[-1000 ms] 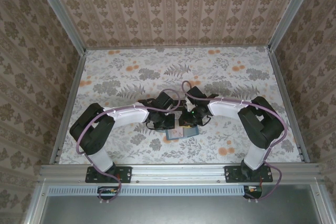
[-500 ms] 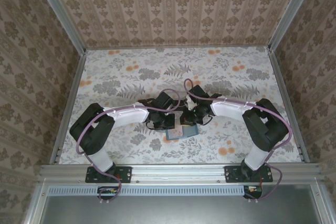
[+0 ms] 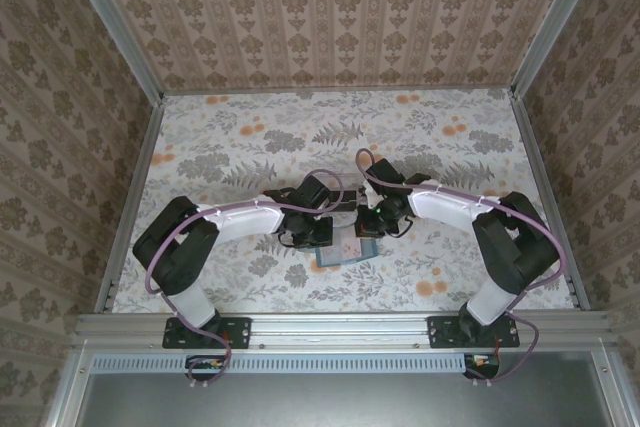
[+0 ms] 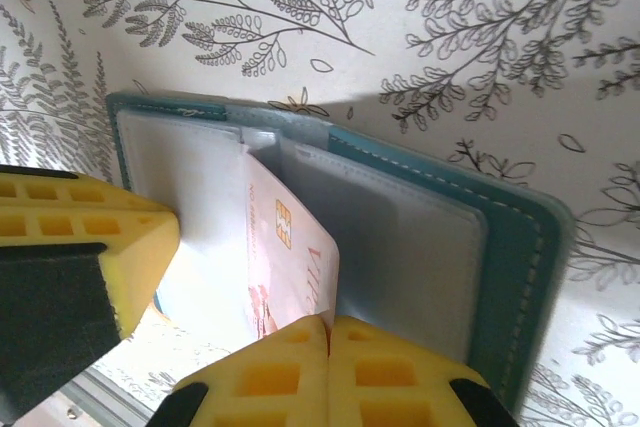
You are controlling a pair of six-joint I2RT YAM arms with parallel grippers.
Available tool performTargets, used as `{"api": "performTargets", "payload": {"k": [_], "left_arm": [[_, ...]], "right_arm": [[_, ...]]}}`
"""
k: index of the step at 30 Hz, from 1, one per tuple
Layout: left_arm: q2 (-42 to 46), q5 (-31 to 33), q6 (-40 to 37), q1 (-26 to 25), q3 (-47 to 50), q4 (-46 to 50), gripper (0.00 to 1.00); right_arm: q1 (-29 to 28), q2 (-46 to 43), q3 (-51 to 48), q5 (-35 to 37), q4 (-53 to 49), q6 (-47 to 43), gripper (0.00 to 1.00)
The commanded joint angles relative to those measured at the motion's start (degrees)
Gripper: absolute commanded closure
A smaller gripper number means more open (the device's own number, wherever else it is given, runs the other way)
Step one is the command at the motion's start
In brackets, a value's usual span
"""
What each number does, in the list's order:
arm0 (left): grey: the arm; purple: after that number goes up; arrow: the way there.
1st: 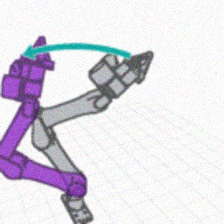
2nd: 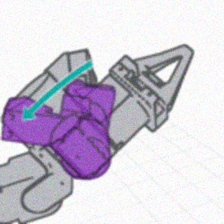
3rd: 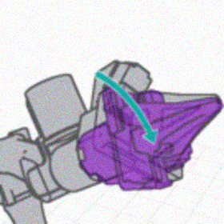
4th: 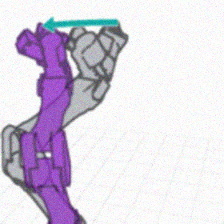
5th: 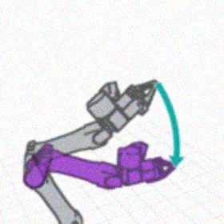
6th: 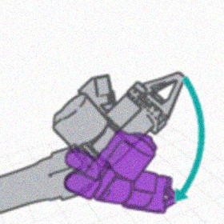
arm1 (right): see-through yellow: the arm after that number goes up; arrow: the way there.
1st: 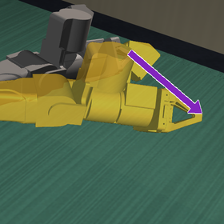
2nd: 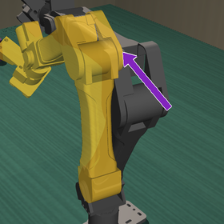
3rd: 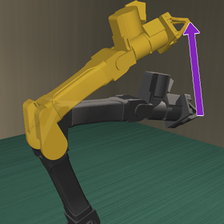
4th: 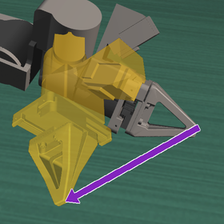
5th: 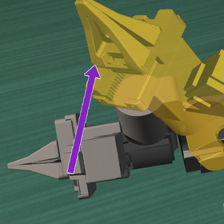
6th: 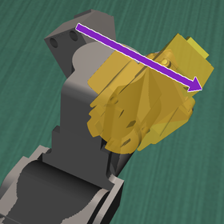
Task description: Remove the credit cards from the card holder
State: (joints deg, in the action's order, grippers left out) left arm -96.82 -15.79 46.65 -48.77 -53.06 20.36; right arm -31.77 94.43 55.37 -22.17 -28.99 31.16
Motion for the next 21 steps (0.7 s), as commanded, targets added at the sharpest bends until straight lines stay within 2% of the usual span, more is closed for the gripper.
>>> {"api": "performTargets", "payload": {"k": [1, 9, 14, 21], "left_arm": [[-0.8, 2.0, -1.3, 0.2, 0.8, 4.7, 0.91], [-0.9, 1.8, -1.2, 0.2, 0.7, 4.6, 0.91], [-0.8, 1.8, -1.1, 0.1, 0.7, 4.5, 0.91], [-1.2, 1.5, -1.1, 0.2, 0.7, 3.7, 0.91]], "right_arm": [[0.3, -1.5, 1.8, 5.1, -5.8, -2.8, 0.96], [0.3, -1.6, 2.8, 5.7, -6.6, -3.6, 0.95], [0.2, -1.5, 2.4, 3.1, -4.6, -2.6, 0.94], [-0.2, -0.2, 0.8, -2.9, 0.7, 0.3, 0.82]]}}
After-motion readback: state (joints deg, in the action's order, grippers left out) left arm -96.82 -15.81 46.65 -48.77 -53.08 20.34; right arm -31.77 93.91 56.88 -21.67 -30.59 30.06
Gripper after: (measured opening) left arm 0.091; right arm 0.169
